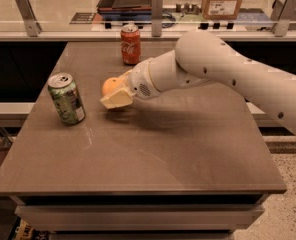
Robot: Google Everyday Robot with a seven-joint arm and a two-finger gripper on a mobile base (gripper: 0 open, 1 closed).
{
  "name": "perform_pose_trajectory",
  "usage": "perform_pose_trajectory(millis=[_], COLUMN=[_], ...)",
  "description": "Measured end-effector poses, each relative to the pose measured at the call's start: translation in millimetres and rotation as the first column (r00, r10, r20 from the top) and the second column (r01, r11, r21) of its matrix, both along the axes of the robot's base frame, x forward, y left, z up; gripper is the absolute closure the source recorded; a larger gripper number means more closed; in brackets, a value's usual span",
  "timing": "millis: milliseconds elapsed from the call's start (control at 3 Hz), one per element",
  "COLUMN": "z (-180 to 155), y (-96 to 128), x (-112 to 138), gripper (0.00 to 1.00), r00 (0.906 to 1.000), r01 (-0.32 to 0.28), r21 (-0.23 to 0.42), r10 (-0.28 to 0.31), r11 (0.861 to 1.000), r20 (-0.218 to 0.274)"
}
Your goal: Move orange near green can
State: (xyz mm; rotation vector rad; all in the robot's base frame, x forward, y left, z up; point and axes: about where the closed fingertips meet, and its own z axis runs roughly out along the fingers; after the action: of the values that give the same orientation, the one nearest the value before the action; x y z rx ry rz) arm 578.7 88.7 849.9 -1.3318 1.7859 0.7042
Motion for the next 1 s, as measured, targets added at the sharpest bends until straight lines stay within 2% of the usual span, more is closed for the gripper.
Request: perform_pose_trajectory(millis=[333,667,1000], z=[-5.9,-11.7,-19.3], y=[9.3,16.9,20.2], x=[-2.1,-3.9,-4.0], gripper=[1.00,1.00,0.84], r00=[0.9992,0.9983,0.9976], r01=[0.002,0.006,0.022], r21=[-0.015,-0.010,-0.010], r10=[-0.002,-0.007,-0.022], r11=[1.000,1.000,1.000], r20=[-0.040,-0.058,-0.066])
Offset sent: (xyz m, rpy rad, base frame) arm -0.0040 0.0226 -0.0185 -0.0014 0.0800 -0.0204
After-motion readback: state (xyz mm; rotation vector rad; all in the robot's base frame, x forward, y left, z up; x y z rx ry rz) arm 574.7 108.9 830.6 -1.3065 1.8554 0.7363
